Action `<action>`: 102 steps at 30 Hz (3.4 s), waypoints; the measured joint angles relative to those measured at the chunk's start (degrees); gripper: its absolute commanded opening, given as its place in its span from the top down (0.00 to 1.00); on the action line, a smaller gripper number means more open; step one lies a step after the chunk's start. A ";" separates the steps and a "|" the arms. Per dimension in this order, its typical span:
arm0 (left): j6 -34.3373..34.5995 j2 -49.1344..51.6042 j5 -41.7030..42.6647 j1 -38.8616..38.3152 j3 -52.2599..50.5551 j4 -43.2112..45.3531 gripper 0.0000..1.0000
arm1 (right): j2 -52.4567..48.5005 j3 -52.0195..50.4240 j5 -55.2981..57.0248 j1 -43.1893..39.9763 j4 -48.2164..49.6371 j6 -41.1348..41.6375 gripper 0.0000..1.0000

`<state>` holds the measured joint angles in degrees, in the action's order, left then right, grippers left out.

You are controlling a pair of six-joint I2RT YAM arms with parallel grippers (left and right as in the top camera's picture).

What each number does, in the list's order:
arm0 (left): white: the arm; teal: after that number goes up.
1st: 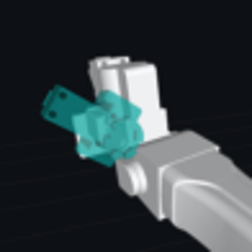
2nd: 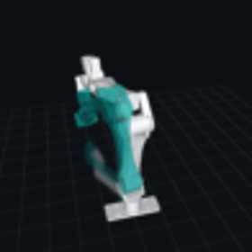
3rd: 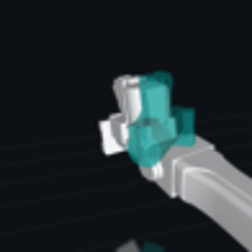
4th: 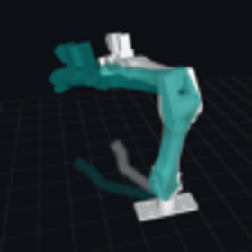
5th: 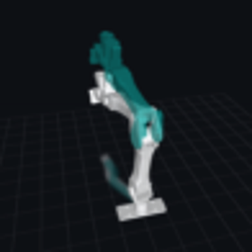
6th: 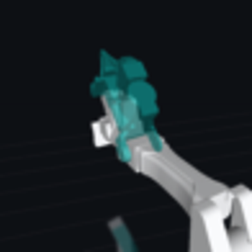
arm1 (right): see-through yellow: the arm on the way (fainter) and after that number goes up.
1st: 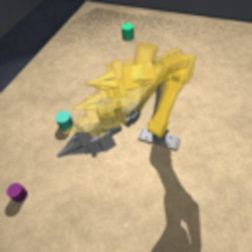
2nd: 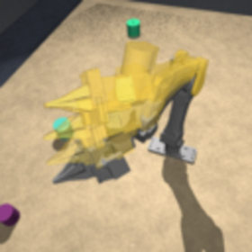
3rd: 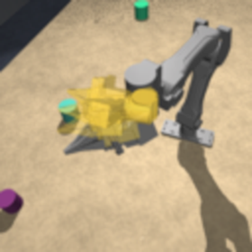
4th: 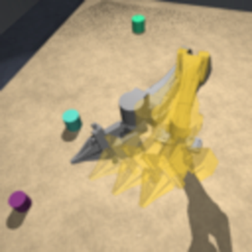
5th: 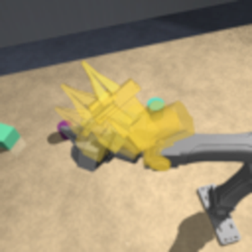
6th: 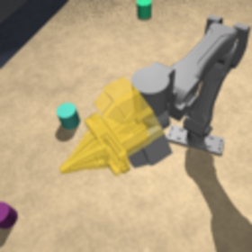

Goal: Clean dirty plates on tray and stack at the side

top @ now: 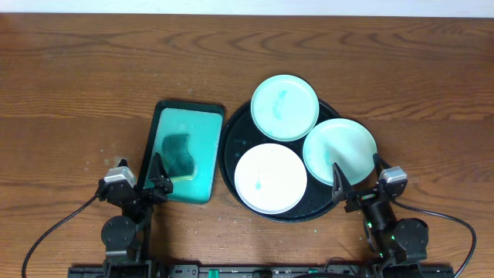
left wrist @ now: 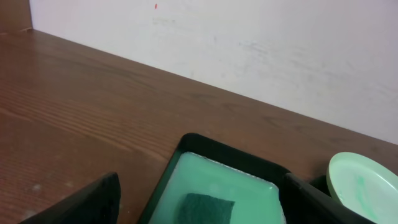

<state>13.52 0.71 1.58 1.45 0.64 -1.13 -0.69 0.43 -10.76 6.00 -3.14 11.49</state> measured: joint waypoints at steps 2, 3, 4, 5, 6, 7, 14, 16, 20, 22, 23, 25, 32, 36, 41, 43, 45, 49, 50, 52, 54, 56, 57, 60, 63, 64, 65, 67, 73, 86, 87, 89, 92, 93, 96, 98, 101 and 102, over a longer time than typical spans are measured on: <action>0.00 0.00 0.00 0.00 0.00 0.00 0.18 | 0.00 0.00 0.00 0.00 0.00 0.00 0.01; 0.00 0.00 0.00 0.00 0.00 0.00 0.18 | 0.00 0.00 0.00 0.00 0.00 0.00 0.01; 0.00 0.00 -0.02 0.00 0.00 0.00 0.18 | 0.00 0.00 0.00 0.00 0.00 0.00 0.01; 0.00 0.00 0.00 0.00 0.00 0.00 0.18 | 0.00 0.00 0.00 0.00 0.00 0.00 0.01; 0.00 0.00 0.00 0.00 0.00 0.00 0.18 | 0.00 0.00 0.00 0.00 0.00 0.00 0.01; 0.00 0.00 0.00 0.00 0.00 0.00 0.18 | 0.00 0.00 0.00 0.00 0.00 0.00 0.01; 0.00 0.00 0.00 0.00 0.00 0.04 0.18 | 0.00 0.00 0.00 0.00 0.00 0.00 0.01; 0.00 0.00 -0.02 0.00 0.00 0.39 0.18 | 0.00 0.00 0.00 0.00 0.00 0.00 0.01; 0.00 0.00 -0.02 0.00 0.00 0.46 0.18 | 0.00 -0.02 -0.02 0.00 0.42 0.02 0.01; 0.04 0.00 -0.02 0.00 0.00 0.33 0.18 | 0.00 -0.02 0.04 0.00 1.73 0.02 0.01; 0.24 0.00 -0.02 0.00 0.00 0.37 0.18 | 0.02 -0.02 0.22 0.00 2.25 0.02 0.01; 1.05 0.00 0.70 0.00 0.00 0.85 0.18 | 0.00 -0.02 0.61 0.00 2.84 0.02 0.01; 2.60 0.33 6.56 0.00 0.37 2.14 0.18 | 0.00 0.39 1.07 0.00 11.65 -1.49 0.01; 2.93 5.14 6.86 0.00 7.63 -1.70 0.18 | -1.14 5.62 0.70 0.00 7.98 -5.79 0.01; 3.02 19.17 6.91 0.00 24.46 -10.23 0.18 | -10.56 19.71 0.07 0.00 -0.96 -10.38 0.01; 3.02 26.25 7.32 0.00 31.17 -15.17 0.18 | -16.22 25.07 -0.59 0.00 -4.66 -11.32 0.01; 3.04 34.05 8.17 0.00 38.01 -20.83 0.18 | -23.71 31.58 -2.54 0.00 -10.84 -12.02 0.01; 3.02 46.31 10.23 0.00 48.63 -32.30 0.18 | -38.64 44.33 -6.91 0.00 -23.34 -12.83 0.01; 3.02 48.96 10.54 0.00 50.90 -34.84 0.18 | -41.46 46.69 -7.89 0.00 -25.46 -12.90 0.01; 3.02 53.09 11.04 0.00 54.31 -38.77 0.18 | -46.88 50.64 -9.84 0.00 -28.15 -13.05 0.01; 2.99 55.87 11.50 0.00 56.28 -40.98 0.18 | -51.28 53.31 -11.45 0.00 -28.30 -13.00 0.01; 3.02 57.31 11.72 0.00 56.83 -41.90 0.18 | -54.27 54.53 -12.72 0.00 -28.28 -12.50 0.01; 3.02 57.86 11.93 0.00 56.85 -42.49 0.18 | -55.60 54.84 -13.22 0.00 -28.72 -11.98 0.01; 3.02 58.42 13.11 0.00 56.85 -44.57 0.18 | -59.32 54.90 -15.08 0.00 -31.04 -8.87 0.13; 3.02 58.42 13.70 0.00 56.85 -45.88 0.18 | -63.34 54.90 -16.37 0.81 -35.39 -6.45 0.33; 3.02 58.42 13.81 0.00 56.85 -46.31 0.18 | -65.00 54.84 -16.52 1.84 -37.48 -5.88 0.37; 3.02 58.42 13.94 0.00 56.85 -46.51 0.18 | -66.79 54.75 -16.28 3.30 -39.32 -5.11 0.40; 3.02 58.42 14.14 0.00 56.85 -46.62 0.18 | -70.14 54.18 -14.99 6.21 -41.68 -3.74 0.46; 3.02 58.42 14.60 0.00 56.85 -48.02 0.18 | -80.61 49.27 -8.55 14.67 -43.93 2.84 0.54; 3.02 59.47 14.62 0.00 56.87 -52.59 0.22 | -92.39 46.40 -0.28 18.36 -34.29 12.70 0.93; 3.02 60.08 14.64 0.00 56.87 -52.78 0.23 | -92.70 46.45 -0.37 18.29 -34.03 13.11 0.97; 3.02 61.40 14.62 0.00 56.89 -53.02 0.24 | -92.74 46.45 -0.44 18.40 -33.16 13.86 0.99; 3.04 63.84 14.60 0.00 56.89 -52.98 0.27 | -92.65 46.45 -0.28 18.32 -32.85 14.47 0.99; 2.99 64.65 14.58 0.00 56.89 -52.96 0.28 | -92.63 46.45 -0.04 18.32 -32.52 14.71 0.99; 3.02 68.70 14.29 0.00 56.85 -52.24 0.30 | -92.63 46.45 0.70 18.27 -31.52 15.39 0.99; 3.04 71.91 13.97 -0.02 56.76 -51.01 0.30 | -92.63 46.45 0.92 18.21 -30.97 15.69 0.99; 3.04 77.11 13.53 -0.46 56.65 -48.63 0.30 | -92.63 46.42 1.31 18.05 -29.83 15.76 0.99; 3.02 79.08 13.33 -0.87 56.59 -47.78 0.30 | -92.63 46.42 1.36 17.99 -29.51 15.76 0.99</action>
<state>16.53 79.79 14.92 0.58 57.23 -48.90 -93.32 46.85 -9.41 23.99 -32.64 27.24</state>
